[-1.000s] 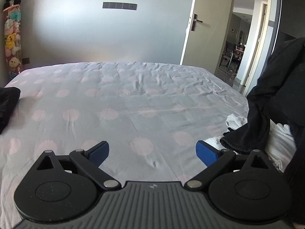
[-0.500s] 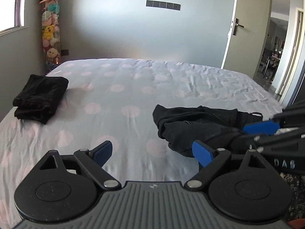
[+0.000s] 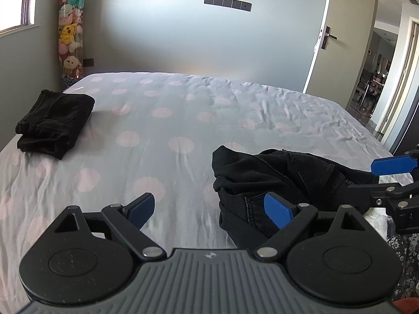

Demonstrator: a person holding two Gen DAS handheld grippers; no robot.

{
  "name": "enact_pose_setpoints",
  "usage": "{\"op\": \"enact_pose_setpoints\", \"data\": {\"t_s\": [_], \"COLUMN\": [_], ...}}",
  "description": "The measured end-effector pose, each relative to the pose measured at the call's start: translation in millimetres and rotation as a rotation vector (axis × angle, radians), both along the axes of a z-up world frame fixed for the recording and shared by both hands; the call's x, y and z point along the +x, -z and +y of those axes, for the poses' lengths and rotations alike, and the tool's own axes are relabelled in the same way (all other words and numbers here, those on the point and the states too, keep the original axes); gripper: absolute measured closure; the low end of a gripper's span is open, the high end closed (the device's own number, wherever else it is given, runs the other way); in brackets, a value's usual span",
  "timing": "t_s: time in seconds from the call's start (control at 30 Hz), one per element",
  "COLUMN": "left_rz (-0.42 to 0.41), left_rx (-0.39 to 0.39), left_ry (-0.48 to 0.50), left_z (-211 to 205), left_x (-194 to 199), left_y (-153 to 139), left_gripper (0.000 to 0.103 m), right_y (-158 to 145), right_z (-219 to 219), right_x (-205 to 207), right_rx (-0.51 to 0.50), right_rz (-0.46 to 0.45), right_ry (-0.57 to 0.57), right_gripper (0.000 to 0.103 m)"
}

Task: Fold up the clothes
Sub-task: 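Lift the black jeans with the right tool and lay them on the bed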

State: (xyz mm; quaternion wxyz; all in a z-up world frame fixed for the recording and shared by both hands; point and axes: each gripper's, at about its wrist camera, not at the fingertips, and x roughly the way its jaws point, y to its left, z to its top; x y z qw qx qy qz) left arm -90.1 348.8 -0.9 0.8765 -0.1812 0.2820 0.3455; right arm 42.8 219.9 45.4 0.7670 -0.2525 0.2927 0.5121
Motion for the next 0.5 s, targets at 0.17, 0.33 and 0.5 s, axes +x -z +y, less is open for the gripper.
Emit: {"op": "enact_pose_setpoints", "data": {"t_s": [0.17, 0.33, 0.5], "left_rz": [0.015, 0.035, 0.085], "left_rx": [-0.006, -0.042, -0.089], "left_ry": [0.018, 0.086, 0.11], "left_z": [-9, -27, -35], "left_x": [5, 22, 34], "left_y": [1, 14, 40], "left_gripper": [0.0, 0.0, 0.0], "right_y": [11, 37, 73], "right_z": [-16, -43, -70], "right_x": [11, 44, 50], "right_rx": [0.004, -0.012, -0.043], "right_rz": [0.022, 0.085, 0.152], "right_ry": [0.056, 0.185, 0.212], "right_gripper": [0.03, 0.03, 0.03]}}
